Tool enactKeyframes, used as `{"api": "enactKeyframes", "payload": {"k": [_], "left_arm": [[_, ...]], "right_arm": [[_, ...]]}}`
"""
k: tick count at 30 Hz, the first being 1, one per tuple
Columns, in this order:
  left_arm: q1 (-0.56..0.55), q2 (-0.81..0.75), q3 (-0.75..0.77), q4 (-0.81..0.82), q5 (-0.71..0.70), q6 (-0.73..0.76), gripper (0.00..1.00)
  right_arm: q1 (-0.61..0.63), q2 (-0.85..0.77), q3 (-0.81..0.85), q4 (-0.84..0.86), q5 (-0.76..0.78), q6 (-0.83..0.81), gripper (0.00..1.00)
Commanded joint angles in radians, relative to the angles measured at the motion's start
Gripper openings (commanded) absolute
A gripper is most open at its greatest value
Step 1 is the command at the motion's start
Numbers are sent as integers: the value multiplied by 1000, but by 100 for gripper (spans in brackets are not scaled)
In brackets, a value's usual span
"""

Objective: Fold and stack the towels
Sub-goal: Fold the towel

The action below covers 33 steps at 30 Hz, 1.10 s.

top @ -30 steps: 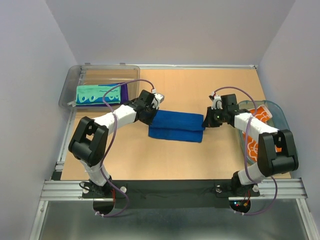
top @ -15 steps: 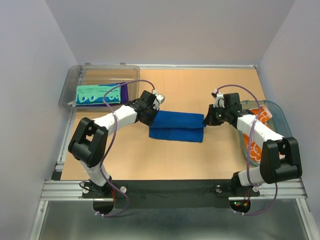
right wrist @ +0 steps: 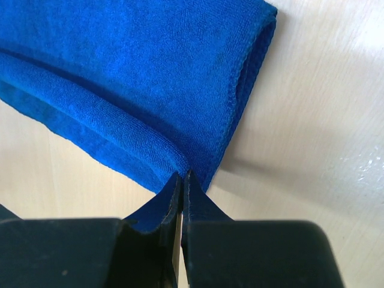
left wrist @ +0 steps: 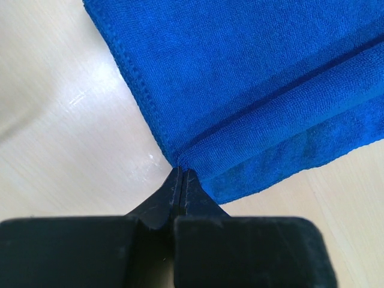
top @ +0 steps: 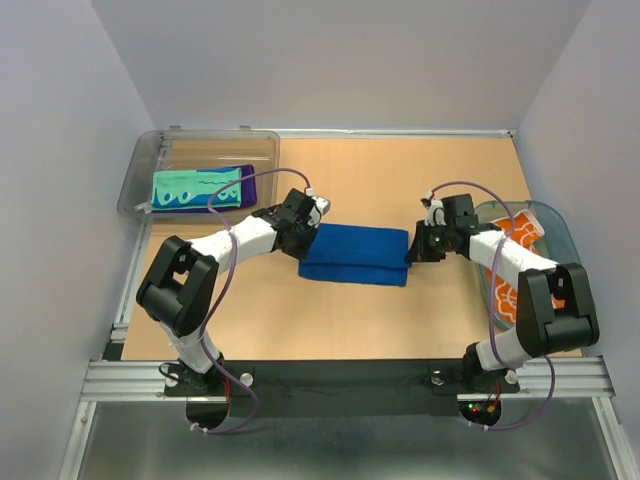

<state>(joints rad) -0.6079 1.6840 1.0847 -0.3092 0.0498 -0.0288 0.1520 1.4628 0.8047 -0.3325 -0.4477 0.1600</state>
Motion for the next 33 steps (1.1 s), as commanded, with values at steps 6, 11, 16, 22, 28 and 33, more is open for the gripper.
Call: {"api": "enactKeyframes", "payload": {"k": [6, 11, 16, 22, 28, 33], "left_arm": [[-10, -27, -8, -1, -18, -26, 0], [-16, -40, -16, -16, -21, -48, 2], [-20, -98, -20, -7, -28, -56, 1], [-20, -124, -9, -16, -42, -51, 1], [-23, -125, -40, -8, -31, -69, 1], [-32, -110, -77, 13, -13, -89, 5]], "right_arm": [[0, 13, -15, -14, -3, 44, 2], [0, 1, -15, -30, -9, 53, 2], [0, -64, -7, -39, 10, 56, 2], [0, -97, 13, -49, 17, 67, 1], [0, -116, 1, -59, 7, 81, 1], [0, -93, -33, -59, 4, 110, 4]]}}
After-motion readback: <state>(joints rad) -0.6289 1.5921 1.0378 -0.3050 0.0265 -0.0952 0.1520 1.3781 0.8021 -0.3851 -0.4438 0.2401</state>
